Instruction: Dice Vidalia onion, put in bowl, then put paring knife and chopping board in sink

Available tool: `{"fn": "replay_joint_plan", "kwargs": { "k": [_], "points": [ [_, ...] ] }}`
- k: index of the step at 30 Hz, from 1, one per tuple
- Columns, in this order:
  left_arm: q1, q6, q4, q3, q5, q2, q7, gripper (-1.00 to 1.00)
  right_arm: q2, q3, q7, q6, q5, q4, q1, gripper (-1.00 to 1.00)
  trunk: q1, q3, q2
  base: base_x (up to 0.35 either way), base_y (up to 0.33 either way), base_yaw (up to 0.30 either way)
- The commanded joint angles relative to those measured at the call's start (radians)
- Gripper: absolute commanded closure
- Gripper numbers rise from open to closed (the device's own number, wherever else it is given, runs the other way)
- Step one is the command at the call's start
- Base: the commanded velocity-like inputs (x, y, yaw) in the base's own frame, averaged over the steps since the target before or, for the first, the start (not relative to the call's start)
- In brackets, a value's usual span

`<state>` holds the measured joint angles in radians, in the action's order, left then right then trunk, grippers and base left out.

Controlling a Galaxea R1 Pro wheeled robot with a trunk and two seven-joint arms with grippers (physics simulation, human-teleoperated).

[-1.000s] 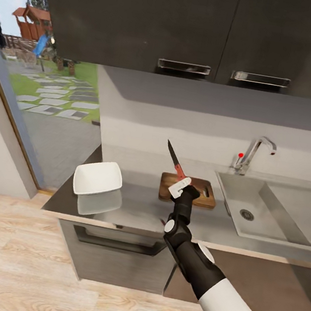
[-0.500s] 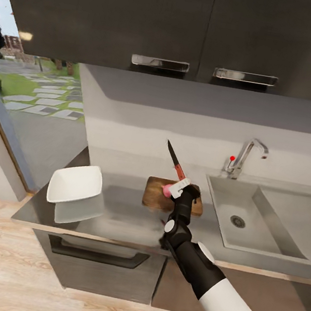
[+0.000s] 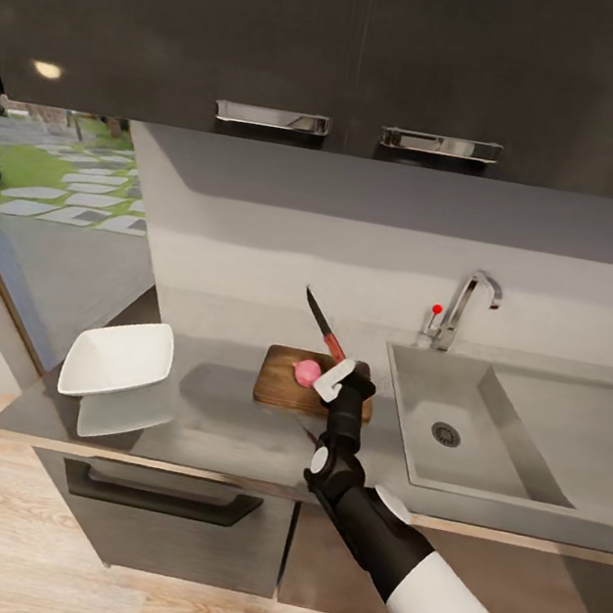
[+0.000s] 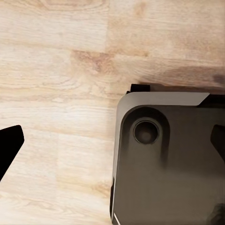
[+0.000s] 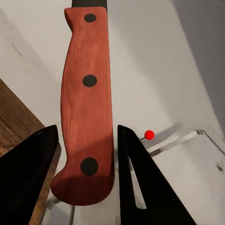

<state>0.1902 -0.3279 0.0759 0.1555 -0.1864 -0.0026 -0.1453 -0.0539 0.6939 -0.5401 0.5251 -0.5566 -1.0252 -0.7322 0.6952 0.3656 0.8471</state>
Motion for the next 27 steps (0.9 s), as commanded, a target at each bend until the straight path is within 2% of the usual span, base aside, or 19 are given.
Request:
{"fn": "replay_joint_plan", "kwargs": {
  "k": [1,15,20,27],
  "points": [
    [0.002,-0.007,0.004,0.009,-0.008,0.000,0.000,-1.00,0.000,0.003,-0.001,0.007,-0.005,0.001,-0.001,1.00,0.000,0.001,0.001,0.000,-0.004,0.000],
    [0.002,-0.007,0.004,0.008,-0.008,0.000,0.000,-1.00,-0.002,0.007,-0.001,0.007,-0.005,0.019,-0.001,1.00,0.000,0.001,0.001,0.000,0.000,0.000],
    [0.002,-0.007,0.004,0.008,-0.008,0.000,0.000,-1.00,-0.003,0.049,0.000,0.007,-0.005,0.039,-0.001,1.00,0.000,0.001,0.001,0.000,0.000,0.000],
    [0.002,-0.007,0.004,0.008,-0.008,0.000,0.000,-1.00,-0.008,0.058,0.000,0.006,-0.005,0.066,-0.001,1.00,0.000,0.001,0.001,0.000,0.000,0.000]
  ]
}}
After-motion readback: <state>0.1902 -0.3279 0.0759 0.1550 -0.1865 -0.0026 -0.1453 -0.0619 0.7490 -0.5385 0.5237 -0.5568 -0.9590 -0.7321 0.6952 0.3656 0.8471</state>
